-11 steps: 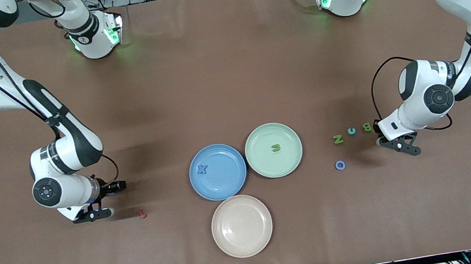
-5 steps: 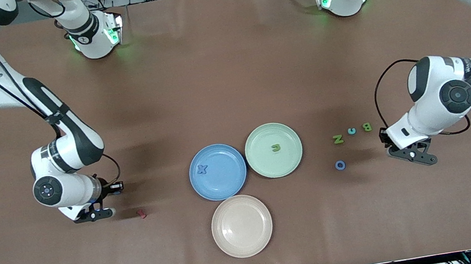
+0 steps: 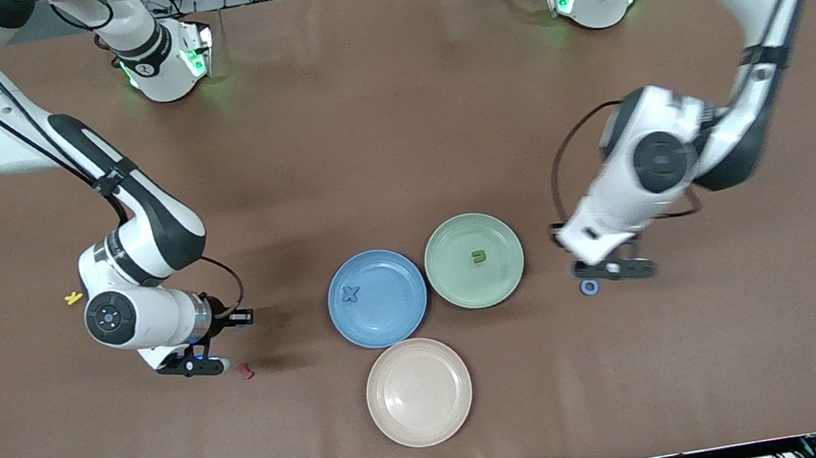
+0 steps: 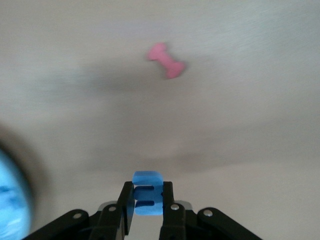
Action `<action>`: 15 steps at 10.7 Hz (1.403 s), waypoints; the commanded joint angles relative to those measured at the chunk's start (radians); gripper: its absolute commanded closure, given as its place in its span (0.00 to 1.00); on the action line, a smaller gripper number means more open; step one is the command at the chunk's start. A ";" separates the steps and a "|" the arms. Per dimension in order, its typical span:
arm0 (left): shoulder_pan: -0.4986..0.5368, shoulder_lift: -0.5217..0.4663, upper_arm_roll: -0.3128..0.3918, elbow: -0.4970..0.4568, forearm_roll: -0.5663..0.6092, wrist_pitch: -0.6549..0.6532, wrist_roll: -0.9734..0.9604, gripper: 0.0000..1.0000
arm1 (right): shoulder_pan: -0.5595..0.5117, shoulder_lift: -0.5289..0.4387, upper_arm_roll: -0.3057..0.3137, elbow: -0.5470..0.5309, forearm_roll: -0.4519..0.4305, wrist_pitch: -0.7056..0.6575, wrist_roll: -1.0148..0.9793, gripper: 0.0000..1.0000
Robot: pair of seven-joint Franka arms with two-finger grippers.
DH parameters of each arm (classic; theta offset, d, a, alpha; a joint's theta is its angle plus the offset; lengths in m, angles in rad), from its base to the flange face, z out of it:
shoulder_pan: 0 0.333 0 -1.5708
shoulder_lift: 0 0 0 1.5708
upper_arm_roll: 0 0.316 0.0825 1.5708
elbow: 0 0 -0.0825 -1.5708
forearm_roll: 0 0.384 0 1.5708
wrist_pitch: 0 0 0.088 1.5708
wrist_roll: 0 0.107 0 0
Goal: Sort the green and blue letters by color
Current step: 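Drop the green p on the green plate while the right gripper carries the 3, then drop the 3 on the blue plate while the left gripper returns to the letters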
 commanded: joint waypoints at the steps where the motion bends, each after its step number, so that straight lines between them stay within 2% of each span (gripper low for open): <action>1: -0.192 0.127 0.026 0.139 0.002 0.004 -0.305 1.00 | 0.066 -0.002 0.002 0.085 0.175 -0.037 0.102 1.00; 2: -0.244 0.149 0.068 0.147 0.002 0.033 -0.338 1.00 | 0.092 0.007 0.000 0.105 0.209 -0.031 0.162 1.00; 3: -0.291 0.160 0.120 0.147 0.000 0.053 -0.350 0.65 | 0.124 0.012 0.000 0.129 0.227 -0.026 0.231 1.00; 4: -0.324 0.167 0.150 0.149 -0.005 0.061 -0.358 0.01 | 0.150 0.021 0.000 0.149 0.249 -0.020 0.309 1.00; 6: -0.329 0.149 0.157 0.150 0.000 0.062 -0.369 0.00 | 0.189 0.027 -0.002 0.171 0.391 0.091 0.418 1.00; 8: -0.259 0.093 0.168 0.144 0.008 0.026 -0.323 0.00 | 0.215 0.027 -0.006 0.171 0.489 0.135 0.431 1.00; 9: -0.211 0.068 0.168 0.143 0.008 -0.032 -0.197 0.00 | 0.221 0.027 -0.008 0.169 0.491 0.155 0.467 0.80; 10: -0.145 0.049 0.169 0.138 0.006 -0.077 -0.024 0.00 | 0.227 0.027 -0.014 0.163 0.485 0.161 0.503 0.08; 11: -0.081 0.031 0.168 0.127 0.005 -0.123 0.068 0.00 | 0.226 0.027 -0.027 0.162 0.485 0.158 0.498 0.00; 13: 0.016 -0.010 0.160 0.021 0.011 -0.117 0.107 0.00 | 0.217 0.024 -0.029 0.160 0.465 0.152 0.489 0.00; 15: 0.120 -0.079 0.157 -0.156 0.017 0.048 0.101 0.00 | 0.192 0.021 -0.067 0.156 0.348 0.059 0.355 0.00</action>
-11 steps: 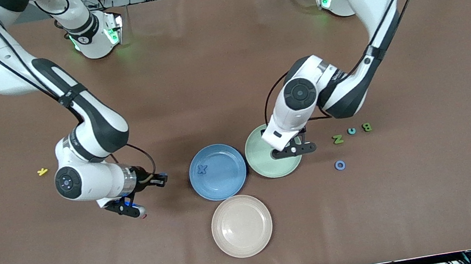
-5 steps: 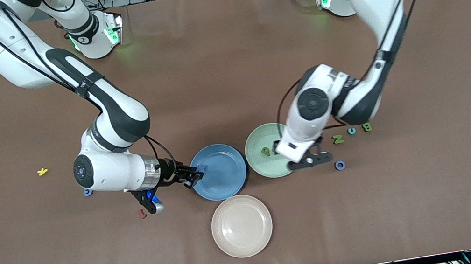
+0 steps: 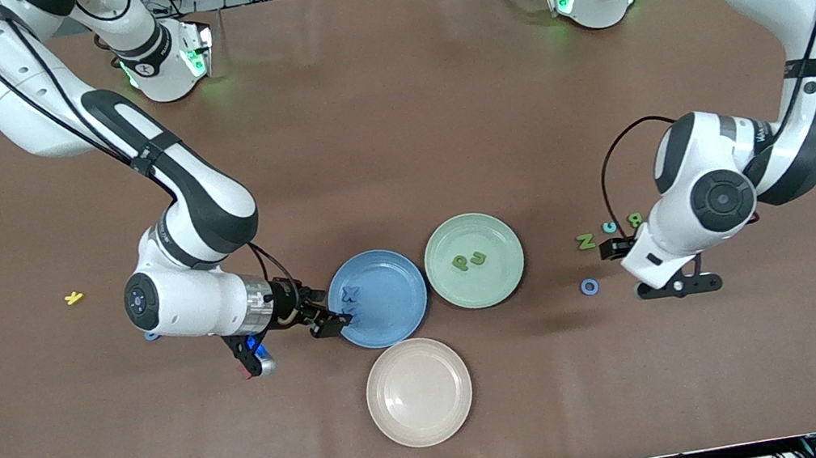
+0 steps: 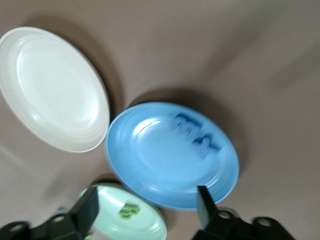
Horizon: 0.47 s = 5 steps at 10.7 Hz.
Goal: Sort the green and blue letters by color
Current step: 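Grasp the blue e with the right gripper while the left gripper grasps the B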
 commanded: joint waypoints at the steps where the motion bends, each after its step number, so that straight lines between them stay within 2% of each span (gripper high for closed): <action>1: 0.146 -0.105 -0.025 -0.267 -0.002 0.192 -0.024 0.00 | -0.066 0.001 -0.036 0.004 -0.123 -0.177 -0.250 0.00; 2: 0.192 -0.107 -0.033 -0.330 -0.004 0.264 -0.031 0.00 | -0.124 -0.011 -0.036 -0.018 -0.151 -0.216 -0.384 0.00; 3: 0.231 -0.107 -0.033 -0.390 -0.004 0.343 -0.041 0.00 | -0.179 -0.020 -0.036 -0.053 -0.234 -0.225 -0.490 0.00; 5: 0.260 -0.099 -0.031 -0.429 -0.004 0.382 -0.048 0.00 | -0.247 -0.025 -0.033 -0.096 -0.455 -0.227 -0.595 0.00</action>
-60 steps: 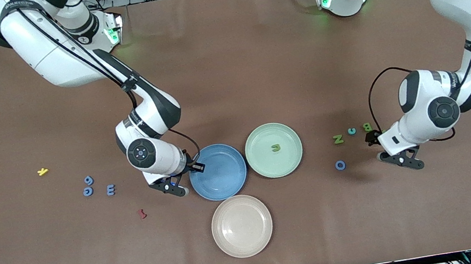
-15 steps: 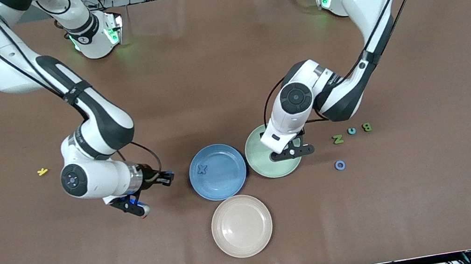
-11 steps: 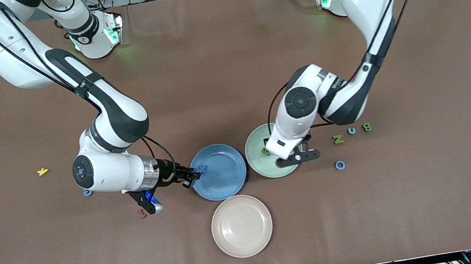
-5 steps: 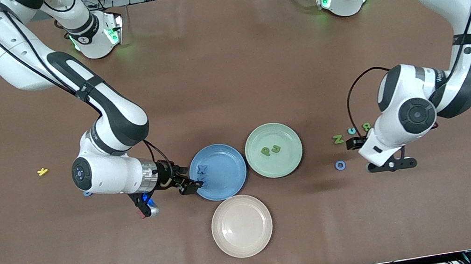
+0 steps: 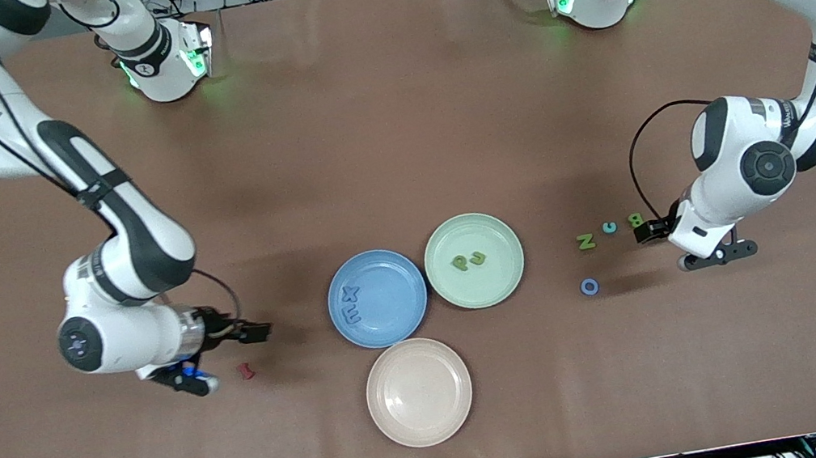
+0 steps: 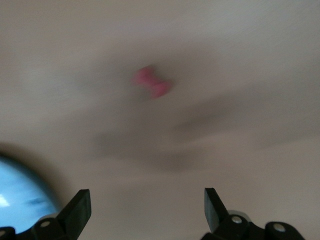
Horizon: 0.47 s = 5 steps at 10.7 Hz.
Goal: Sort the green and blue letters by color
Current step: 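Grasp the blue e with the right gripper while the left gripper grasps the B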
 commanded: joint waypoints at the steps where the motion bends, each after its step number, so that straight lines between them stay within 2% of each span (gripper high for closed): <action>1: 0.044 -0.037 -0.018 -0.087 -0.003 0.050 -0.047 0.00 | -0.090 -0.028 0.019 -0.083 -0.269 0.001 -0.129 0.00; 3: 0.024 -0.037 -0.021 -0.090 0.006 0.044 -0.135 0.02 | -0.154 -0.019 0.020 -0.103 -0.369 0.011 -0.173 0.00; 5: 0.007 -0.028 -0.021 -0.090 0.007 0.043 -0.142 0.04 | -0.208 -0.014 0.019 -0.125 -0.374 0.037 -0.303 0.00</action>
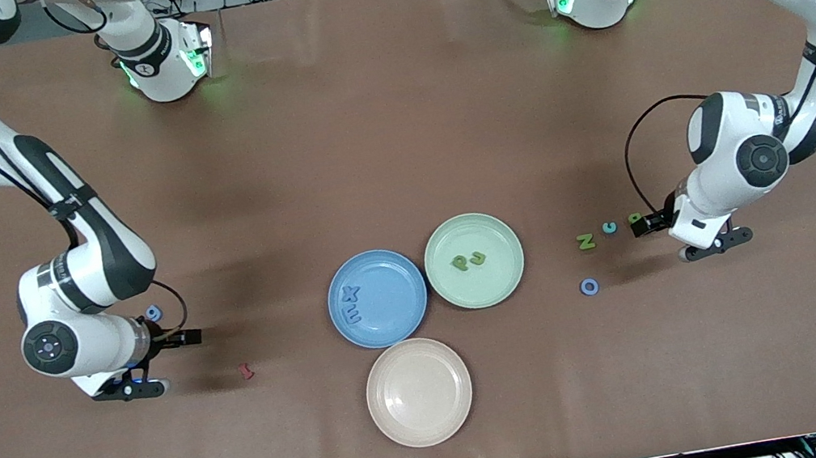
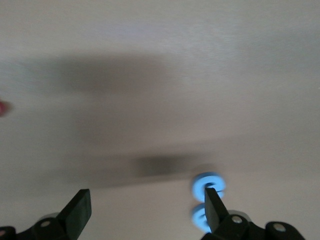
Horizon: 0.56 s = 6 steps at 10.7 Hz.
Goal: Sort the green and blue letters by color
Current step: 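Grasp the blue e with the right gripper while the left gripper grasps the B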
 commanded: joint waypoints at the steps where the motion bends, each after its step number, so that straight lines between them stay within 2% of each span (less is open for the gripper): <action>1: -0.015 -0.019 -0.002 -0.028 0.011 0.004 -0.040 0.06 | -0.100 -0.014 0.018 -0.074 -0.034 0.077 -0.187 0.00; 6: -0.017 0.010 0.000 -0.028 0.026 0.007 -0.040 0.14 | -0.113 -0.014 0.002 -0.159 -0.065 0.202 -0.222 0.00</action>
